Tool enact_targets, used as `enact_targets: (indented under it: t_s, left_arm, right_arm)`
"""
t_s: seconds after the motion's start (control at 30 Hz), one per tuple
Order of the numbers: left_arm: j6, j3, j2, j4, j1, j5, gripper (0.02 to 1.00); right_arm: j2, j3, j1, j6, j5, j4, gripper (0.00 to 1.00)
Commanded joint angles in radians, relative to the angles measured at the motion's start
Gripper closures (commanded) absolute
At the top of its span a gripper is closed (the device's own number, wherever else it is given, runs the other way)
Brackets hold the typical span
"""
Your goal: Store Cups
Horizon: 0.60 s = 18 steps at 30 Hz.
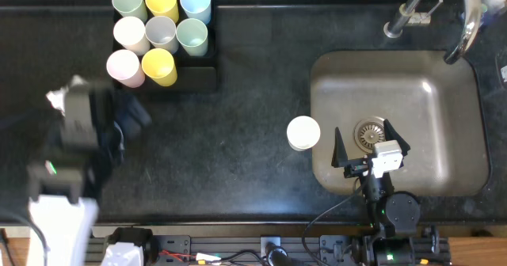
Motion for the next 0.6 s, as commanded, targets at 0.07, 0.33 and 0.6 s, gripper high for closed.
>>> enact_targets:
  t_s: [0.07, 0.33, 0.6]
  left_arm:
    - [0.571, -0.462, -0.359, 0.419, -0.004, 0.147, 0.02]
    - [0.624, -0.79, -0.751, 0.663, -0.004, 0.196, 0.02]
    - [0.628, -0.864, -0.875, 0.674, -0.004, 0.187, 0.02]
  right_arm:
    - [-0.008, -0.013, -0.001, 0.006, -0.006, 0.005, 0.005]
    - [-0.008, -0.013, -0.001, 0.006, -0.006, 0.005, 0.003]
    - [-0.008, -0.013, -0.001, 0.006, -0.006, 0.005, 0.003]
